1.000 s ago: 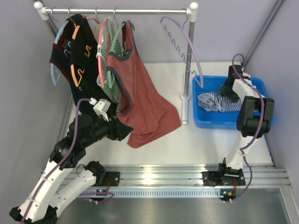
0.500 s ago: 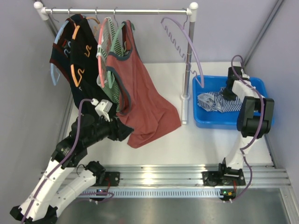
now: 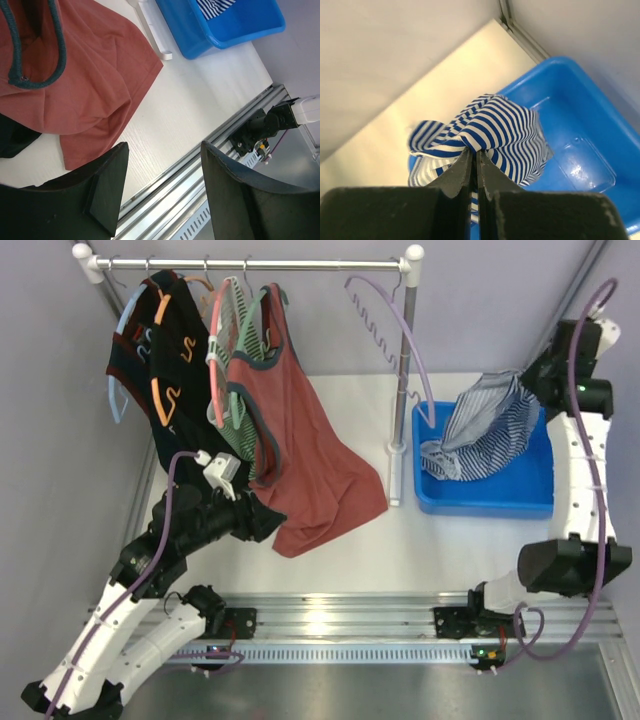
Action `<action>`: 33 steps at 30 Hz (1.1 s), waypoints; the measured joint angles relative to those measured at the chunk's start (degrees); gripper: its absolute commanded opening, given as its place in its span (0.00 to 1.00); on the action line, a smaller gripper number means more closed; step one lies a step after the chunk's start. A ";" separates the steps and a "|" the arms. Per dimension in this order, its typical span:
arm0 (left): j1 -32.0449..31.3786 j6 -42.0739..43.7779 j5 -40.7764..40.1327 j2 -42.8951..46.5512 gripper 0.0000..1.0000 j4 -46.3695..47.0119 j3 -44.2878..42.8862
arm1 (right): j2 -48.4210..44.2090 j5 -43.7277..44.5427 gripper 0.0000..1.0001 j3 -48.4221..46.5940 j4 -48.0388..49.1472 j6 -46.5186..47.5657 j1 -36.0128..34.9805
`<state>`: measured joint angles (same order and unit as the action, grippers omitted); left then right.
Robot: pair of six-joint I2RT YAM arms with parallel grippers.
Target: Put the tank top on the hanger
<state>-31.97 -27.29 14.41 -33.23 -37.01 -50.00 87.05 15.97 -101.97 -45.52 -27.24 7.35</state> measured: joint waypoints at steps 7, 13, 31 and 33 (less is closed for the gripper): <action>0.02 0.02 1.25 -0.59 0.65 0.81 -0.04 | -9.16 -2.27 0.00 -13.38 -6.54 0.20 0.00; 0.00 0.09 1.27 -1.05 0.65 1.01 -0.22 | -14.86 -5.18 0.00 -24.44 -10.56 -0.09 0.00; 0.00 0.17 1.18 0.11 0.65 0.96 -0.37 | -33.07 -29.62 0.00 8.74 -3.21 -6.93 -2.56; 0.00 0.17 1.11 0.11 0.65 0.94 -0.37 | -33.83 -27.08 0.00 16.33 -2.19 -8.17 -9.44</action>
<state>-31.97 -27.11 15.53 -33.12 -36.07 -50.37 53.21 -11.11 -85.65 -47.70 -35.42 -2.09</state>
